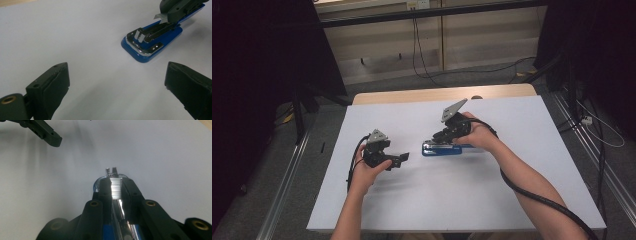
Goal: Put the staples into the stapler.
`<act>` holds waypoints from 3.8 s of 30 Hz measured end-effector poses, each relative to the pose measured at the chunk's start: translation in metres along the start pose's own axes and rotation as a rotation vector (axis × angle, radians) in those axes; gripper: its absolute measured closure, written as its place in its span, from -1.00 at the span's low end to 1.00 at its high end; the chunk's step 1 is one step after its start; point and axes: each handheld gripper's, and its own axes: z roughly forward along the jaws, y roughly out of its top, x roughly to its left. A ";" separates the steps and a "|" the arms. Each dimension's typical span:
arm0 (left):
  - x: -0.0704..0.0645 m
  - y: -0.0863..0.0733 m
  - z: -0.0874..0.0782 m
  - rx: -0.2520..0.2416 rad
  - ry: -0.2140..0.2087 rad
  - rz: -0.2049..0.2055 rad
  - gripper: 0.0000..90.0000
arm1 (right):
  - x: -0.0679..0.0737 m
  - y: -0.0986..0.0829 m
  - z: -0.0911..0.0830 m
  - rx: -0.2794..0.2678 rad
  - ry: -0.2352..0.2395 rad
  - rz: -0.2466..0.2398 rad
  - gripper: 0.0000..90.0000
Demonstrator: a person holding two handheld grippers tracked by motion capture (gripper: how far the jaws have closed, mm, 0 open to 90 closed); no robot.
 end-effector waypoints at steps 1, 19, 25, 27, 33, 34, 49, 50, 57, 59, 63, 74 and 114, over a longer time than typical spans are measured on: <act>0.000 0.000 0.000 0.000 0.000 0.000 -0.87 | 0.000 0.000 0.001 0.002 -0.001 0.000 0.77; 0.001 -0.001 0.001 0.008 0.001 -0.001 -0.87 | -0.003 0.002 0.011 0.028 0.015 -0.023 0.77; 0.001 -0.001 0.001 0.010 0.000 -0.002 -0.87 | -0.004 0.001 0.013 0.031 0.023 -0.029 0.77; 0.001 -0.001 0.001 0.014 0.000 0.002 -0.87 | -0.004 0.001 0.012 0.028 0.025 -0.028 0.77; 0.000 -0.002 0.002 0.017 -0.001 0.002 -0.86 | -0.005 0.003 0.012 0.019 0.032 -0.030 0.77; 0.000 -0.002 0.002 0.017 -0.003 0.000 -0.87 | -0.005 0.003 0.012 0.022 0.033 -0.032 0.77; 0.000 -0.002 0.002 0.021 0.001 0.005 -0.87 | -0.005 0.005 0.018 0.030 0.048 -0.050 0.77; 0.000 -0.002 0.002 0.020 0.001 0.005 -0.87 | -0.005 0.005 0.018 0.033 0.050 -0.049 0.77; 0.001 -0.002 0.001 0.021 0.002 -0.001 -0.87 | -0.005 0.005 0.020 0.044 0.052 -0.059 0.77; 0.001 -0.002 0.001 0.021 0.002 0.000 -0.87 | -0.006 0.005 0.019 0.042 0.055 -0.054 0.77; 0.001 -0.002 0.001 0.023 0.002 -0.001 -0.87 | -0.006 0.005 0.018 0.035 0.056 -0.060 0.77; 0.001 -0.002 0.001 0.018 0.003 -0.005 -0.87 | -0.007 0.003 0.017 0.029 0.060 -0.053 0.77; 0.001 -0.003 0.003 0.030 0.002 -0.003 -0.87 | -0.009 0.004 0.024 0.044 0.068 -0.085 0.76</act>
